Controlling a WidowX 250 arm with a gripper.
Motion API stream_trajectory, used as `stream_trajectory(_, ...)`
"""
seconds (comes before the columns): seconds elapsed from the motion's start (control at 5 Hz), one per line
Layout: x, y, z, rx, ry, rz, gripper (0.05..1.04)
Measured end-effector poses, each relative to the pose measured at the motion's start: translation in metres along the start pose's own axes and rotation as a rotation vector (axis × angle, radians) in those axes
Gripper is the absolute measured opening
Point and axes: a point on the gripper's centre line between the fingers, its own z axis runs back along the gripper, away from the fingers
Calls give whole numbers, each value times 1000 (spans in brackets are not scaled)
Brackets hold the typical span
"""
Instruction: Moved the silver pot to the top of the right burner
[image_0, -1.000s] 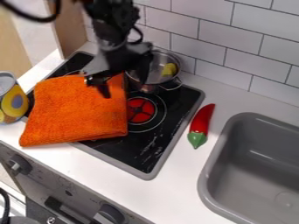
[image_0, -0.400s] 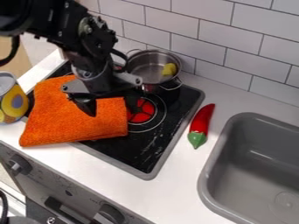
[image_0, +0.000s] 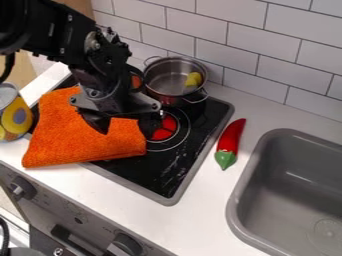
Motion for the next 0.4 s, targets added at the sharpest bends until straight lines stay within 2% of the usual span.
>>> stream_trajectory(0.2, 26, 25, -7, 14, -35, -34, 999)
stream_trajectory(0.4, 42, 45, -14, 24, -28, -94, 999)
